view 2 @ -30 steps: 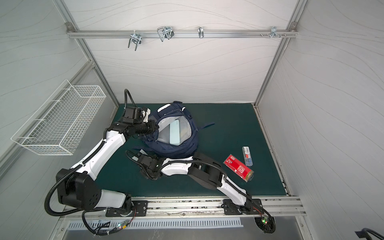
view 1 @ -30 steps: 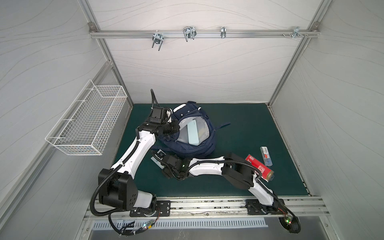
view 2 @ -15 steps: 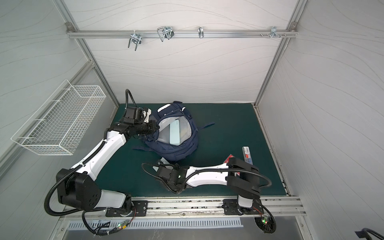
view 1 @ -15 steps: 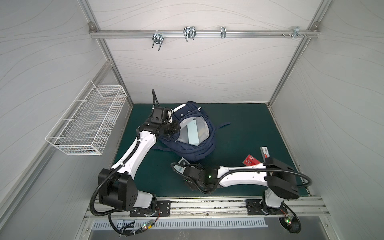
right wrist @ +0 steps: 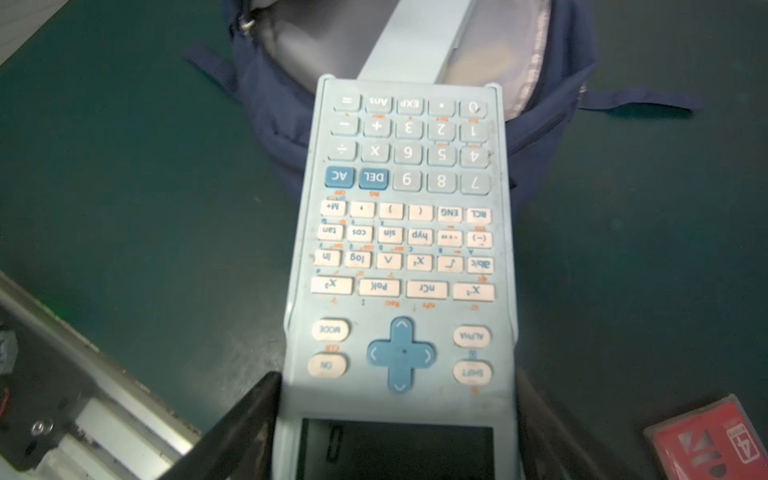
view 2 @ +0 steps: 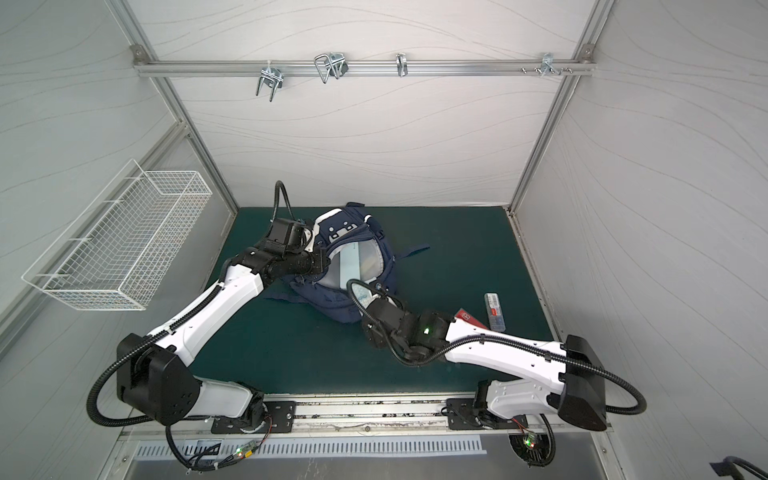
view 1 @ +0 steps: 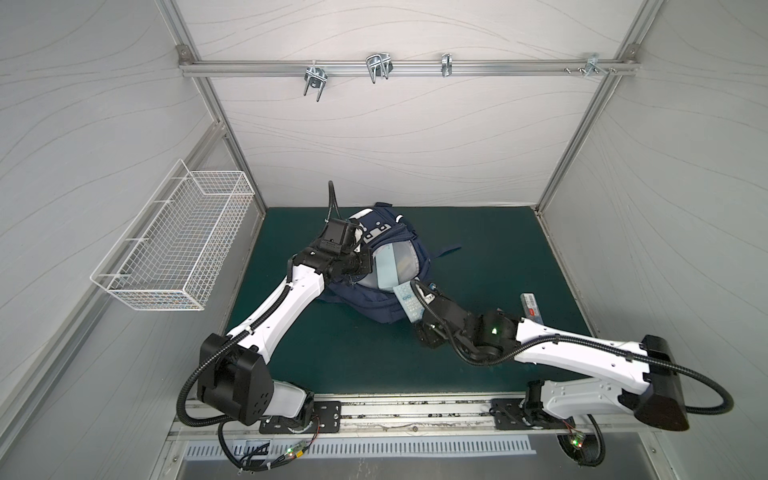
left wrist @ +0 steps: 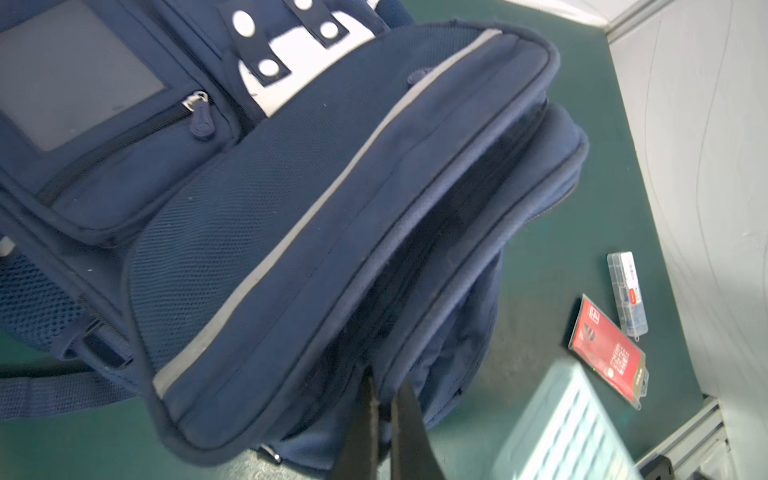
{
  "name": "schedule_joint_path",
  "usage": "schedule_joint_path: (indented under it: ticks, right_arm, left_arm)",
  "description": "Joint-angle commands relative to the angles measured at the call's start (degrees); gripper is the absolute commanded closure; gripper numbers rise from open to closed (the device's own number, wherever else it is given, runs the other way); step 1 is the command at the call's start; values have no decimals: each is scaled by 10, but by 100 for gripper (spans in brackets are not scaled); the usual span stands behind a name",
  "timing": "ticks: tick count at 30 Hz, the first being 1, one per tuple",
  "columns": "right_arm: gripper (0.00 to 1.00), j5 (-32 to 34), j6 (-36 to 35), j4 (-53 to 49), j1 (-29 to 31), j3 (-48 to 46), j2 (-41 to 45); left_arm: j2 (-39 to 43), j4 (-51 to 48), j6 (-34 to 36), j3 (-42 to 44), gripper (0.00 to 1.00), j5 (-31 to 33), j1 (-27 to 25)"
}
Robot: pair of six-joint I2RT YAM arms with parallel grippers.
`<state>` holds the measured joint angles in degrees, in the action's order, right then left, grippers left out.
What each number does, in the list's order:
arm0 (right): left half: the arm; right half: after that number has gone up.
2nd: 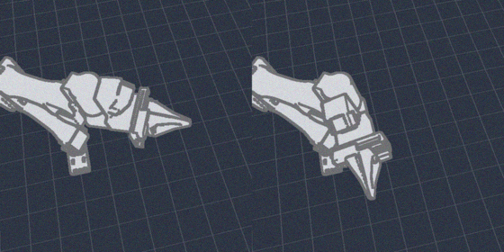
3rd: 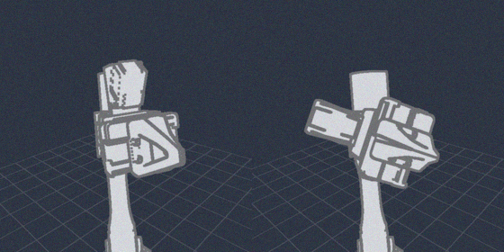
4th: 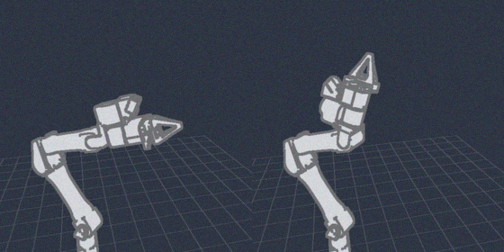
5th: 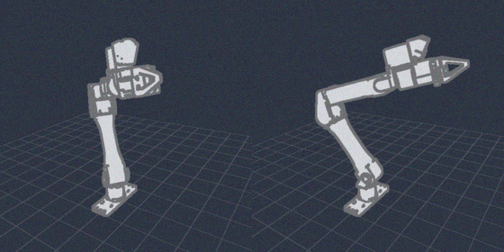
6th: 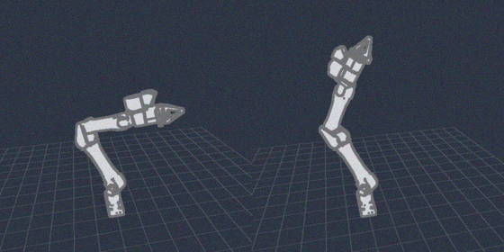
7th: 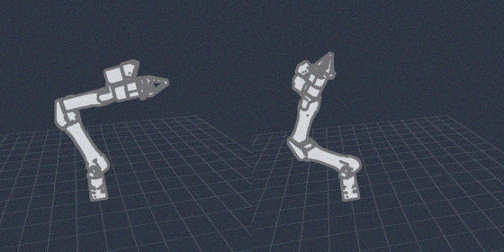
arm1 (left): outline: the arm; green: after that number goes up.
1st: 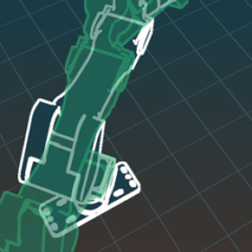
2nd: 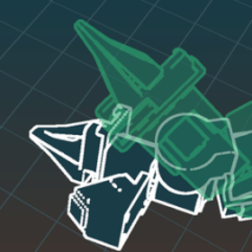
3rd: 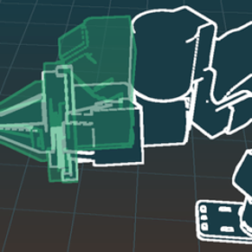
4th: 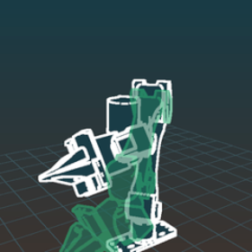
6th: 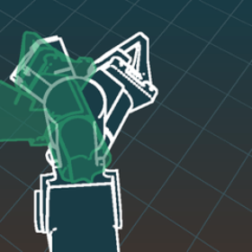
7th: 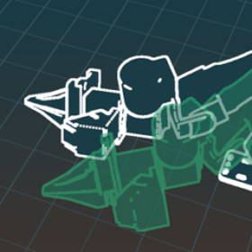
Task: Pack the student bag
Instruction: 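Lower the calculator into the bag beside the pencil case, open right gripper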
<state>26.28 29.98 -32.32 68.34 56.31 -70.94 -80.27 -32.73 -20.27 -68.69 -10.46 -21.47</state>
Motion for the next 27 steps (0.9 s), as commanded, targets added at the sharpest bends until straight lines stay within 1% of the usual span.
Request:
schedule_joint_path:
  ticks: [1,3,6,9,12,15,18,21,27]
  right_arm:
    - [79,-40,-19,-21,-48,47,-24]
    - [79,-46,-39,-32,-85,78,-66]
    - [80,-50,-83,-25,-124,115,-132]
    - [80,-50,-127,-12,-148,150,-191]
    - [81,-41,-149,3,-174,179,-241]
    - [81,-54,-171,25,-202,199,-273]
    - [81,-96,-213,58,-205,206,-290]
    - [81,-134,-232,76,-204,209,-310]
    - [82,-151,-236,86,-181,247,-362]
  left_arm:
    - [26,15,-13,6,100,-19,-10]
    - [42,20,-22,20,100,-19,-10]
    - [62,24,-26,36,100,-18,-10]
    - [78,27,-29,44,100,-24,-10]
    - [90,28,-29,54,100,-29,-10]
    - [99,29,-29,65,100,-32,-10]
    - [104,33,-27,76,100,-33,-10]
    - [104,32,-26,78,100,-35,-10]
    - [102,35,-27,76,100,-41,-10]
